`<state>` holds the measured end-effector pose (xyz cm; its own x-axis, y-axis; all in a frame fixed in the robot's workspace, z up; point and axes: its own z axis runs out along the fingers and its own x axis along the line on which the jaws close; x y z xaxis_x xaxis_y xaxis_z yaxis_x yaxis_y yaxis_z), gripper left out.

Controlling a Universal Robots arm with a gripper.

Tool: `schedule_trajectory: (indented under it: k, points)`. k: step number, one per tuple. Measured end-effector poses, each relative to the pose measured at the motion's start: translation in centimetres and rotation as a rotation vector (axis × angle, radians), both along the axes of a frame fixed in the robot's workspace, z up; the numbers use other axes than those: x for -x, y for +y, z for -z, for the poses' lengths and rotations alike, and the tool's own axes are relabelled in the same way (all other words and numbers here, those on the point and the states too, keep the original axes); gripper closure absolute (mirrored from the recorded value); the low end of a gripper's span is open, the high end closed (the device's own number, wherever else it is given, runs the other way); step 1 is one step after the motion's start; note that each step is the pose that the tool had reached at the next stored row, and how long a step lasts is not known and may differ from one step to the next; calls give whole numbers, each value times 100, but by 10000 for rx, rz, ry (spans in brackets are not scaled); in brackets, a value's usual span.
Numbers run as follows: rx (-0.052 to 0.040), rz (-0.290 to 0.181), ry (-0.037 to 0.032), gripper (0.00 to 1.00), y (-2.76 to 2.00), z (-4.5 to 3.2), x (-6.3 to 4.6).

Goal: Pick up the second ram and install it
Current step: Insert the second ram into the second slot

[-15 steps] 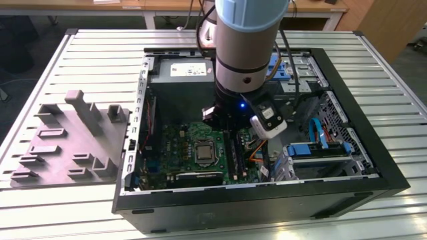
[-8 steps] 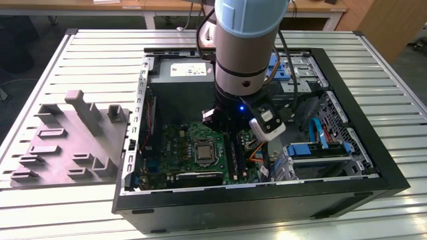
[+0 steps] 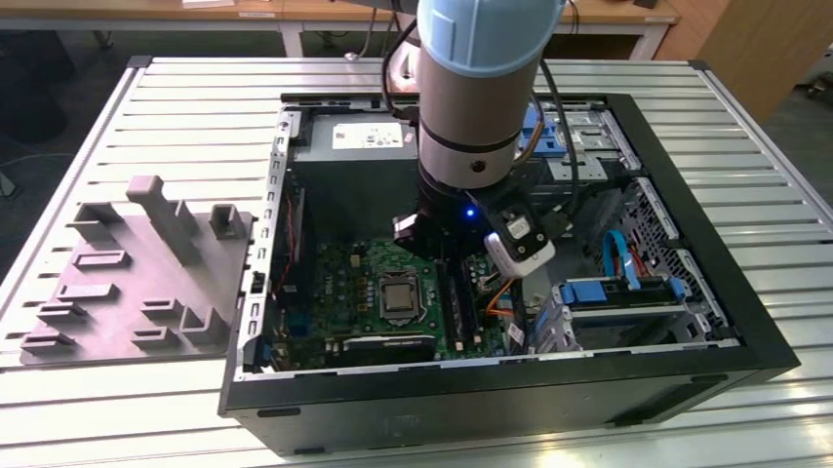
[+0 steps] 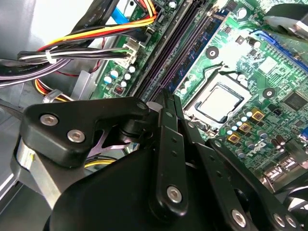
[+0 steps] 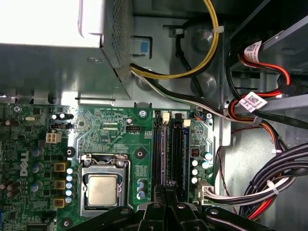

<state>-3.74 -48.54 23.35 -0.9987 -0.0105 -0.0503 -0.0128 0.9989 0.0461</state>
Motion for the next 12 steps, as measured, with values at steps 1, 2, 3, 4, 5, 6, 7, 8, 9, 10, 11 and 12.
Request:
schedule_trajectory:
  k: [1, 2, 3, 4, 5, 6, 7, 8, 9, 10, 11, 12]
  points:
    - [0, 0, 0, 88, 0, 0, 0]
    - [-1, 0, 0, 88, 0, 0, 0]
    - [-10, 0, -1, 88, 1, 3, 0]
    - [-18, 0, -1, 88, 1, 4, 0]
    - [-27, 0, -1, 88, 2, 6, 0]
    - [-36, 0, -1, 88, 2, 8, 0]
    - [-45, 0, -2, 88, 2, 13, 0]
    - [-49, 0, -2, 88, 3, 22, 0]
    - [-46, 0, -1, 88, 3, 30, 0]
    - [-45, 0, 0, 88, 3, 36, 0]
    - [-43, 0, 0, 88, 2, 38, 0]
    - [-43, 0, 0, 88, 2, 38, 0]
